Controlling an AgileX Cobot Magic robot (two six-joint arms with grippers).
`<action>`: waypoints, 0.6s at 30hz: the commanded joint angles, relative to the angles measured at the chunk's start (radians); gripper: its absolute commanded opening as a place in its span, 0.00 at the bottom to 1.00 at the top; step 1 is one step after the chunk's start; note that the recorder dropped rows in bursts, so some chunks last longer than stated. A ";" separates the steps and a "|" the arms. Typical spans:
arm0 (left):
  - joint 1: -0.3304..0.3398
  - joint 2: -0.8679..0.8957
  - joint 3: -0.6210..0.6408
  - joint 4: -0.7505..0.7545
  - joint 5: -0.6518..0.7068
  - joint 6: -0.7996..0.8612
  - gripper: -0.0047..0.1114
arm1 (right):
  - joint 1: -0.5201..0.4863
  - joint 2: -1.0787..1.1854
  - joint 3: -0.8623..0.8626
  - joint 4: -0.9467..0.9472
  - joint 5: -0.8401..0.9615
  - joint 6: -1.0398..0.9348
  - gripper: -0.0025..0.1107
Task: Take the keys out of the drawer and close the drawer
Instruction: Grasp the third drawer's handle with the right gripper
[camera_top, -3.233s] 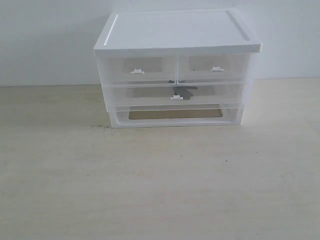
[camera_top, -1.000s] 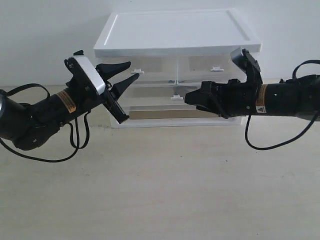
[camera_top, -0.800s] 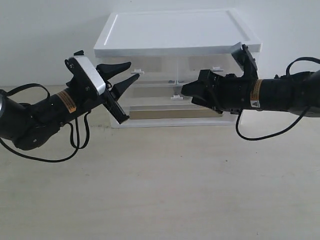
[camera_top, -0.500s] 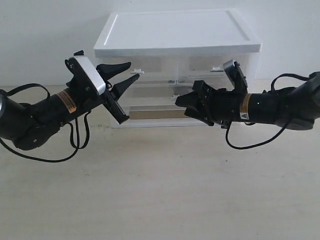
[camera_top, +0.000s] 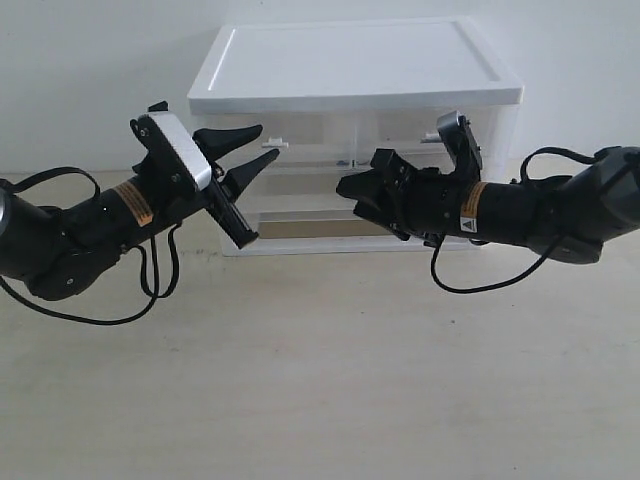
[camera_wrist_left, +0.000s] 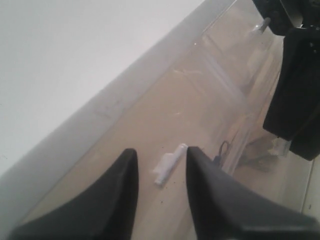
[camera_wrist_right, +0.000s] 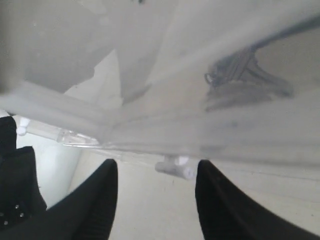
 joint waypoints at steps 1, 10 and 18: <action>0.000 0.001 -0.010 -0.043 0.035 0.000 0.31 | 0.001 0.020 -0.019 0.025 0.034 -0.012 0.42; 0.000 0.001 -0.010 -0.043 0.035 -0.002 0.31 | 0.001 0.024 -0.019 0.047 0.052 -0.136 0.02; 0.000 0.001 -0.010 -0.043 -0.016 -0.009 0.31 | 0.001 -0.003 0.019 -0.076 0.072 -0.141 0.02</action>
